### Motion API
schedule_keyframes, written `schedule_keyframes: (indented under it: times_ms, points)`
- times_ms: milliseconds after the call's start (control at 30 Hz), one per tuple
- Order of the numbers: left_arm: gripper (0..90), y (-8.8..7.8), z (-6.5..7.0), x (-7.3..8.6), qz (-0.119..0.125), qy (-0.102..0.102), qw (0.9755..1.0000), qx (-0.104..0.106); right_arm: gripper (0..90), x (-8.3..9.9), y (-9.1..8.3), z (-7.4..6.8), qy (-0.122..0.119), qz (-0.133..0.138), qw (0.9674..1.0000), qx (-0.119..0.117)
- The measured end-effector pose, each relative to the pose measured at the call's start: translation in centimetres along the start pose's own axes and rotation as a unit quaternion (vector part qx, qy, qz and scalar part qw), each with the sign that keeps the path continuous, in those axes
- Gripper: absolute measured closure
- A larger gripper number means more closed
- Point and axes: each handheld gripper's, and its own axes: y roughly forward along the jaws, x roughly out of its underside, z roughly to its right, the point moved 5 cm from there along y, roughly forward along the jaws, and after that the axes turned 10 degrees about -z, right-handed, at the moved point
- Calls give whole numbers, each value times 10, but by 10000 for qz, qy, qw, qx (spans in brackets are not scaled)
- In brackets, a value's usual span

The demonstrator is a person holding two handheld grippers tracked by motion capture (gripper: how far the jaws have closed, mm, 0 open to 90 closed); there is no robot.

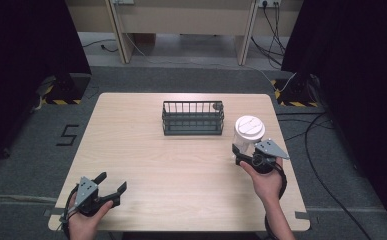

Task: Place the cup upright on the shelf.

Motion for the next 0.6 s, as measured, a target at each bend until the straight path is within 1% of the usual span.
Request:
schedule_keyframes:
  times_ms: [200,600]
  points:
    - [155,0,1,0,-1,19,10000,17,184,-6,8,-6,18,10,10000,-41]
    - [155,0,2,0,7,17,10000,37,185,-17,20,-10,30,41,10000,-56]
